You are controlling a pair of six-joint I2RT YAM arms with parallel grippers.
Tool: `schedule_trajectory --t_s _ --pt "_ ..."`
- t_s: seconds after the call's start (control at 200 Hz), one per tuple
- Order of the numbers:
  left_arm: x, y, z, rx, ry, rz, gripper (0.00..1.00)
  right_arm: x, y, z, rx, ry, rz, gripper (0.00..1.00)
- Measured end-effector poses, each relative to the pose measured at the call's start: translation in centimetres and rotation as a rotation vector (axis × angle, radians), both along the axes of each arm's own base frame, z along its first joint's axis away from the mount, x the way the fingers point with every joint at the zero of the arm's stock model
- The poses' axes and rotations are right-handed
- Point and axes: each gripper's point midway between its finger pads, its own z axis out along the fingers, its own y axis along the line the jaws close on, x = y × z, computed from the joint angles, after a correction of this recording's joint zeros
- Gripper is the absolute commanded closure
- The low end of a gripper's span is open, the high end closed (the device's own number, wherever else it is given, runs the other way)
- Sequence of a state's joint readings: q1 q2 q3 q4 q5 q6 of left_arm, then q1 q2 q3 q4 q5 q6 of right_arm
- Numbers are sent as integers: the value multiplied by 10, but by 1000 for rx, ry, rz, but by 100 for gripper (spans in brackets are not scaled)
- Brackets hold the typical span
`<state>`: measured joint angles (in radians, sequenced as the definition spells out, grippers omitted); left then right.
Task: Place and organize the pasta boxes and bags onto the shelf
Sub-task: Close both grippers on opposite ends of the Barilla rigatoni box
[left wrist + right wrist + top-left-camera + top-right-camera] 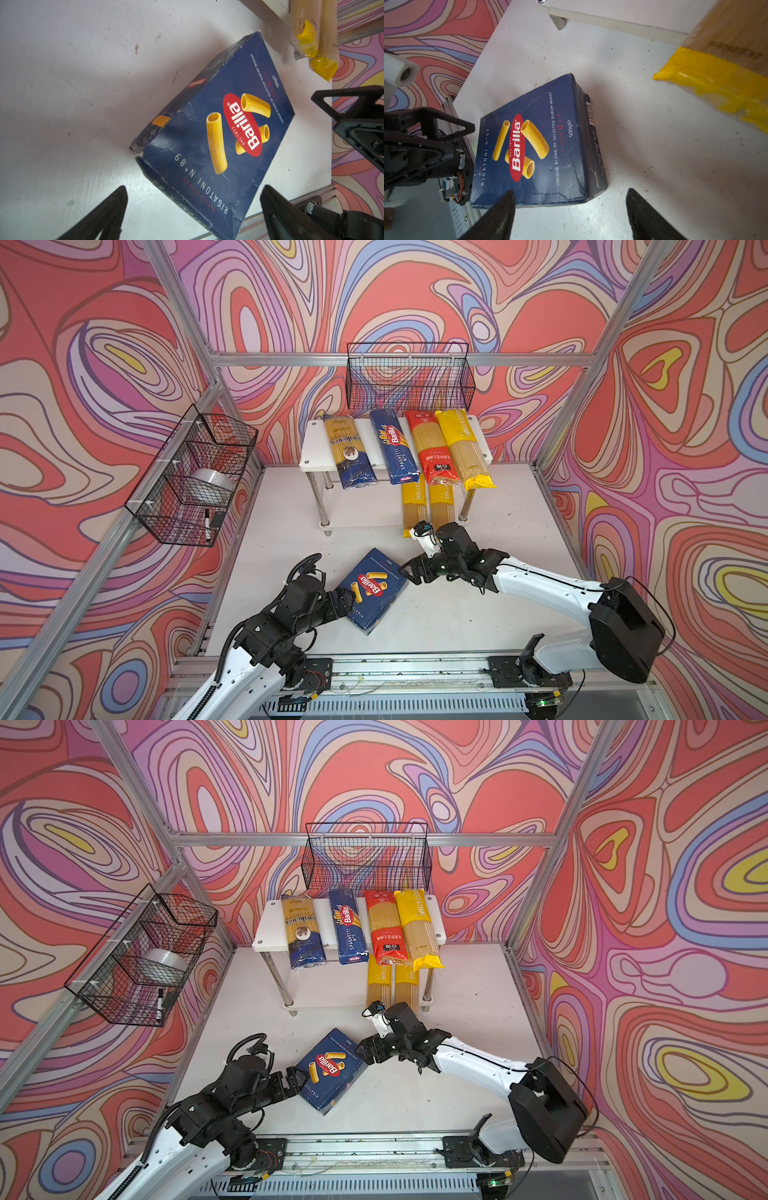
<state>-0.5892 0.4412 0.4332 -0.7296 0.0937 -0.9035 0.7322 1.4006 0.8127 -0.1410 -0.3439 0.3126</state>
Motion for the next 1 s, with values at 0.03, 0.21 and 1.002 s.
schedule_trajectory --t_s 0.03,0.21,1.002 --pt "-1 -1 -1 -5 3 -5 0 0 1 2 8 -5 5 14" --pt "-8 -6 -6 -20 25 -29 0 5 8 4 29 -28 23 14" --pt "24 -28 -15 50 -49 -88 0 -24 8 -27 72 96 97 14"
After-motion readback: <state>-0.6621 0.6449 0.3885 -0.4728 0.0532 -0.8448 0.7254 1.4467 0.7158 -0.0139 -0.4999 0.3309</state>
